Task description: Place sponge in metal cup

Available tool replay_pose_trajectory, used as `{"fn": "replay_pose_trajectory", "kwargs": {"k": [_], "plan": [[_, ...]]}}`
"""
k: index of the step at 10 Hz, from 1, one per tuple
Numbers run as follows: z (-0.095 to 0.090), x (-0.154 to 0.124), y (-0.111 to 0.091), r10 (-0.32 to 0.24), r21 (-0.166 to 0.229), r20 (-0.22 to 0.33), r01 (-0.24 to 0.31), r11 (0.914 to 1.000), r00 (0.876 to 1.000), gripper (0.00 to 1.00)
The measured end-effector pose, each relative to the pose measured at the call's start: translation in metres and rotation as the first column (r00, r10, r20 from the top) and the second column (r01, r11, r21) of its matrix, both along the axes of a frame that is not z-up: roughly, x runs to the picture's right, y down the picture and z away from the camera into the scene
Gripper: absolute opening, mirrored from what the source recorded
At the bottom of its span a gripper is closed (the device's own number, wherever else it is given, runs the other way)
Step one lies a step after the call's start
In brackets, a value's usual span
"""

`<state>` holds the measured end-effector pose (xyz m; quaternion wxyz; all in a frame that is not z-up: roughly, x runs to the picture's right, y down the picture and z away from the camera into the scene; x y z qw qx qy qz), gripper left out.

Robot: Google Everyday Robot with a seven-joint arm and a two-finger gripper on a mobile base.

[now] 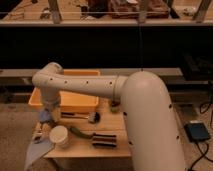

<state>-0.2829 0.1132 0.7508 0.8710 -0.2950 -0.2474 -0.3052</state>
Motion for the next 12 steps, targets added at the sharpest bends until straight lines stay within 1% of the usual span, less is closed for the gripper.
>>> {"fn": "replay_pose_trajectory", "kwargs": {"k": [2,5,11,12], "plan": [[0.007,-0.003,-0.002,0.011,0.011,-0.005,-0.011,0.9999,1.0,0.0],[0.011,-0.009,-0.004,0.011,0.023,-0.004,-0.011,0.9997,1.0,0.0],[0.016,-0.014,-0.013,0.026,0.019,0.002,-0.026,0.9995,1.0,0.0],[0.017,-0.017,-0.014,0.027,0.018,0.005,-0.027,0.9995,1.0,0.04]]}}
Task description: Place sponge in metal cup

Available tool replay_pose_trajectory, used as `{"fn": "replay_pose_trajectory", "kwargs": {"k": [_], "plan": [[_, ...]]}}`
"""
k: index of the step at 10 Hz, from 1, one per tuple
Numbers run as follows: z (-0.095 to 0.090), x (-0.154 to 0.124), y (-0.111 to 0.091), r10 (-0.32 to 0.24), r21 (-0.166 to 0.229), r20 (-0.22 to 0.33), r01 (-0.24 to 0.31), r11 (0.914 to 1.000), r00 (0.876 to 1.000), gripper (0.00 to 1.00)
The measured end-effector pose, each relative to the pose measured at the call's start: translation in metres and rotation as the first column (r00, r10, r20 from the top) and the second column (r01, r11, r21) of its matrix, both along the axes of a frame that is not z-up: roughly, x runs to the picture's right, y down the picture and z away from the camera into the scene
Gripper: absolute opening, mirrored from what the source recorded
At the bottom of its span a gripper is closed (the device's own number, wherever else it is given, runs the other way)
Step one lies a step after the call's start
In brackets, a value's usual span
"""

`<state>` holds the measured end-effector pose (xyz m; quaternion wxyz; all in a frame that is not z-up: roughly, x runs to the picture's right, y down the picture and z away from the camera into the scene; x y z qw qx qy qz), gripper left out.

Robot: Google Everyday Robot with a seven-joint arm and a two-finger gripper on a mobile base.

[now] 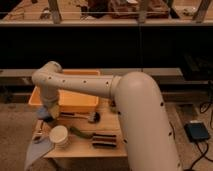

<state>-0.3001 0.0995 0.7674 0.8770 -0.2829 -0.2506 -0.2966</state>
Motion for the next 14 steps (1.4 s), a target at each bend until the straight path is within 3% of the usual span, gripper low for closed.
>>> {"fn": "replay_pose_trajectory", "kwargs": {"k": [2,7,9,14], "plan": [[0.002,-0.002,0.0,-0.003,0.002,-0.001,0.003,1.0,1.0,0.18],[0.007,-0.008,0.003,-0.02,0.015,-0.017,0.02,0.9997,1.0,0.73],[0.009,-0.007,0.003,-0.02,0.017,-0.021,0.021,0.9996,1.0,0.8],[0.012,-0.005,0.005,-0.019,0.009,-0.024,0.02,0.9998,1.0,0.8]]}}
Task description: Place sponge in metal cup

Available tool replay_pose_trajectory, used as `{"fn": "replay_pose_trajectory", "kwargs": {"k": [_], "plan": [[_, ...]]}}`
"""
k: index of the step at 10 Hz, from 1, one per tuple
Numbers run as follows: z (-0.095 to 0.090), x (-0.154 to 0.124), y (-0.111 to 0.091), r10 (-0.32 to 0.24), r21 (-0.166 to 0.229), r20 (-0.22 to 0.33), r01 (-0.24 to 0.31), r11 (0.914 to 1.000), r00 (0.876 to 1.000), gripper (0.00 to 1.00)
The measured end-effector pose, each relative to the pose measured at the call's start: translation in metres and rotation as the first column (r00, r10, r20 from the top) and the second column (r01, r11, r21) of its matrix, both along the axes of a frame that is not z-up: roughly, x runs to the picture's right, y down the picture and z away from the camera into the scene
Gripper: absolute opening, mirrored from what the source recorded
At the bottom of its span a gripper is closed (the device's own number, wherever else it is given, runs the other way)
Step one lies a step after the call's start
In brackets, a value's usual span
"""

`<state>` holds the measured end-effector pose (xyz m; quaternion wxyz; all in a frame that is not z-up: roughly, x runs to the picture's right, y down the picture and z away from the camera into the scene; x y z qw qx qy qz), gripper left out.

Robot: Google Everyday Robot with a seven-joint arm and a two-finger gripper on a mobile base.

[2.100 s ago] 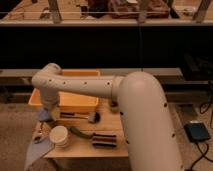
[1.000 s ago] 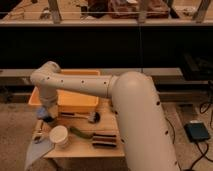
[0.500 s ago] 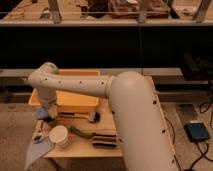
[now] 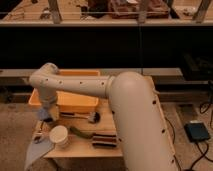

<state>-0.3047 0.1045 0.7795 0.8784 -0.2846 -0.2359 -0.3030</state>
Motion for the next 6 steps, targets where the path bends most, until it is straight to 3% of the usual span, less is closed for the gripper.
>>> {"fn": "replay_pose_trajectory", "kwargs": {"k": [3,6], "plan": [[-0.002,0.003,-0.001,-0.007,-0.005,0.004,0.007,1.0,1.0,0.8],[-0.013,0.006,-0.01,-0.012,0.021,0.005,0.012,0.9997,1.0,0.8]]}}
